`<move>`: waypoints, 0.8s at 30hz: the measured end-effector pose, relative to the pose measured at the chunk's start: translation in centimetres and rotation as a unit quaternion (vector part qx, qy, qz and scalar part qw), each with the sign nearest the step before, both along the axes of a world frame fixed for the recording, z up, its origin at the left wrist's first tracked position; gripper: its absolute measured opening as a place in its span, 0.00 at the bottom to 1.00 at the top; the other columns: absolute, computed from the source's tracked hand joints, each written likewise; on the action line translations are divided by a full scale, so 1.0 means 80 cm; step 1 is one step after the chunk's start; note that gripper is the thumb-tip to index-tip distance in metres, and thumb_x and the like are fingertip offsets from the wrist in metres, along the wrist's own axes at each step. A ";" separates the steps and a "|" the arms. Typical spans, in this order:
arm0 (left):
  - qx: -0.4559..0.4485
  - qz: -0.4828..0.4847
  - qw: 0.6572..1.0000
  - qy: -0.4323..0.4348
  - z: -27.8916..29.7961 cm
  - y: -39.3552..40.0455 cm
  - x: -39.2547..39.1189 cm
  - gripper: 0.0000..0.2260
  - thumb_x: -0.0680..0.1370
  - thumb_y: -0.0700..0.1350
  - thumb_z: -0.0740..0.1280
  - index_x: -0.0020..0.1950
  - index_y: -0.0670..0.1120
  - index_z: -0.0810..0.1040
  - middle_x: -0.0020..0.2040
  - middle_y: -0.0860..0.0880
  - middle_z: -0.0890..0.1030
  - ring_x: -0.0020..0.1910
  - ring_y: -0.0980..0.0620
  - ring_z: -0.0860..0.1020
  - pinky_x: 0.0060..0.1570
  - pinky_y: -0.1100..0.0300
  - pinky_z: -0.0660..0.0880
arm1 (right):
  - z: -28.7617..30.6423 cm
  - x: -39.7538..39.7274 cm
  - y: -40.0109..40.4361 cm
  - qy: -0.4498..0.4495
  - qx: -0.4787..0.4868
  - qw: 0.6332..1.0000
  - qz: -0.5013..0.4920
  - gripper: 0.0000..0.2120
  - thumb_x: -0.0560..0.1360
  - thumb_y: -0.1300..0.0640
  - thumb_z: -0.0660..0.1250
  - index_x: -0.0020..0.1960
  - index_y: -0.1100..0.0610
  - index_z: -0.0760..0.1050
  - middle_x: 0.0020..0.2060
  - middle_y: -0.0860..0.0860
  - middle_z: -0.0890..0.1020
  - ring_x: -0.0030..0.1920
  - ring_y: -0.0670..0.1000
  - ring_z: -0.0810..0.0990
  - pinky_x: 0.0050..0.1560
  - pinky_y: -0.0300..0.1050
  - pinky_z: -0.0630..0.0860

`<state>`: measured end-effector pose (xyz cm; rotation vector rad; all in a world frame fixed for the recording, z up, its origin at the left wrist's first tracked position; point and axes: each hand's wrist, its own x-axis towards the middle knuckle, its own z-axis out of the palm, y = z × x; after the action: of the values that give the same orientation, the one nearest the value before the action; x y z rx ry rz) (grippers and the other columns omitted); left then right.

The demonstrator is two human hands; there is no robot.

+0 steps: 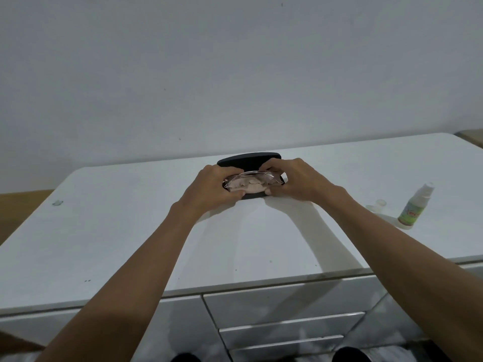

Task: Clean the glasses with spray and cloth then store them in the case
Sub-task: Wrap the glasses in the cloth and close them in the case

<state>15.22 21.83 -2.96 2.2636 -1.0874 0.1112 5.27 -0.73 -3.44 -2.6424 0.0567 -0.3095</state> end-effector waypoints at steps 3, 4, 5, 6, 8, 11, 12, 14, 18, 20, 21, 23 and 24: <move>0.005 -0.009 1.000 0.029 0.000 -0.001 0.006 0.23 0.71 0.45 0.78 0.66 0.48 0.82 0.57 0.49 0.85 0.52 0.53 0.81 0.58 0.56 0.78 | -0.001 0.004 -0.003 0.009 0.012 1.000 -0.003 0.25 0.71 0.50 0.77 0.67 0.46 0.76 0.53 0.52 0.84 0.52 0.56 0.81 0.53 0.55 0.79; 0.010 -0.012 0.999 0.035 -0.001 -0.001 0.007 0.23 0.72 0.45 0.79 0.66 0.47 0.82 0.58 0.48 0.85 0.54 0.52 0.81 0.59 0.54 0.78 | -0.002 0.004 -0.004 0.009 0.015 1.000 -0.002 0.25 0.71 0.51 0.77 0.67 0.46 0.76 0.53 0.52 0.84 0.53 0.56 0.81 0.53 0.54 0.78; 0.015 -0.013 0.999 0.037 -0.002 -0.001 0.008 0.23 0.72 0.45 0.78 0.67 0.47 0.82 0.59 0.48 0.85 0.55 0.51 0.82 0.60 0.52 0.78 | -0.004 0.004 -0.004 0.008 0.018 1.000 -0.001 0.25 0.72 0.51 0.77 0.68 0.46 0.77 0.53 0.52 0.84 0.53 0.56 0.80 0.53 0.53 0.78; 0.019 -0.013 0.999 0.036 -0.003 -0.001 0.008 0.23 0.73 0.46 0.78 0.67 0.47 0.82 0.59 0.48 0.85 0.56 0.50 0.82 0.61 0.51 0.78 | -0.006 0.005 -0.003 0.005 0.020 1.000 -0.001 0.25 0.72 0.52 0.77 0.68 0.46 0.76 0.54 0.52 0.83 0.53 0.55 0.79 0.53 0.52 0.77; 0.022 -0.012 0.999 0.027 -0.004 0.000 0.005 0.22 0.74 0.46 0.77 0.67 0.47 0.81 0.59 0.48 0.85 0.57 0.49 0.82 0.60 0.53 0.78 | -0.012 0.004 -0.004 -0.003 0.031 0.999 -0.007 0.25 0.73 0.51 0.76 0.69 0.45 0.76 0.54 0.51 0.81 0.56 0.52 0.74 0.53 0.49 0.75; 0.019 -0.011 1.000 0.003 -0.008 0.002 0.001 0.20 0.75 0.45 0.75 0.67 0.48 0.81 0.59 0.48 0.85 0.57 0.50 0.82 0.56 0.58 0.77 | -0.020 0.003 -0.004 -0.023 0.046 0.999 -0.013 0.21 0.76 0.50 0.74 0.68 0.43 0.77 0.53 0.47 0.82 0.59 0.51 0.73 0.55 0.48 0.74; 0.019 -0.008 1.000 -0.003 -0.010 0.003 0.000 0.19 0.76 0.46 0.75 0.67 0.48 0.81 0.58 0.48 0.85 0.57 0.49 0.82 0.55 0.58 0.76 | -0.022 0.004 -0.004 -0.031 0.045 0.998 -0.011 0.20 0.77 0.51 0.73 0.68 0.44 0.78 0.52 0.47 0.83 0.58 0.53 0.76 0.54 0.47 0.74; 0.021 -0.008 1.000 -0.018 -0.016 0.004 0.001 0.15 0.77 0.47 0.73 0.62 0.47 0.83 0.54 0.47 0.86 0.54 0.46 0.82 0.53 0.53 0.78 | -0.023 0.006 -0.001 -0.046 0.048 0.998 -0.014 0.17 0.77 0.54 0.73 0.65 0.45 0.81 0.49 0.49 0.83 0.53 0.54 0.80 0.50 0.47 0.75; 0.034 0.000 0.998 -0.053 -0.026 0.006 -0.001 0.17 0.79 0.50 0.70 0.68 0.50 0.80 0.61 0.53 0.84 0.60 0.50 0.75 0.56 0.54 0.75 | -0.023 0.009 0.009 -0.077 0.032 0.995 -0.058 0.13 0.76 0.56 0.74 0.59 0.46 0.85 0.48 0.52 0.81 0.48 0.53 0.80 0.51 0.50 0.78; 0.032 0.000 0.997 -0.068 -0.030 0.009 -0.002 0.18 0.81 0.50 0.68 0.71 0.50 0.78 0.66 0.55 0.81 0.63 0.51 0.73 0.58 0.56 0.73 | -0.021 0.009 0.014 -0.081 0.029 0.994 -0.072 0.11 0.75 0.54 0.74 0.57 0.45 0.86 0.47 0.51 0.82 0.48 0.52 0.79 0.49 0.51 0.78; 0.034 -0.001 0.997 -0.074 -0.032 0.009 -0.003 0.18 0.81 0.50 0.68 0.72 0.50 0.77 0.67 0.55 0.80 0.64 0.51 0.72 0.60 0.56 0.74 | -0.020 0.009 0.016 -0.081 0.028 0.993 -0.078 0.11 0.75 0.53 0.74 0.56 0.44 0.86 0.47 0.51 0.82 0.48 0.52 0.79 0.49 0.51 0.78; 0.041 0.001 0.996 -0.081 -0.034 0.010 -0.004 0.19 0.82 0.51 0.67 0.73 0.49 0.76 0.69 0.54 0.79 0.67 0.52 0.71 0.62 0.56 0.73 | -0.018 0.010 0.018 -0.075 0.031 0.993 -0.086 0.10 0.75 0.52 0.74 0.55 0.44 0.86 0.47 0.50 0.82 0.48 0.52 0.79 0.47 0.49 0.77; 0.044 0.003 0.996 -0.081 -0.035 0.010 -0.005 0.20 0.82 0.51 0.66 0.74 0.49 0.75 0.70 0.53 0.79 0.67 0.52 0.71 0.63 0.55 0.73 | -0.017 0.010 0.019 -0.073 0.033 0.993 -0.090 0.10 0.75 0.52 0.74 0.55 0.44 0.86 0.47 0.50 0.82 0.48 0.52 0.79 0.46 0.48 0.76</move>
<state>14.85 22.65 -5.72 2.3692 -1.1909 0.2586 6.08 0.81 -4.82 -2.5465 0.2549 -0.5510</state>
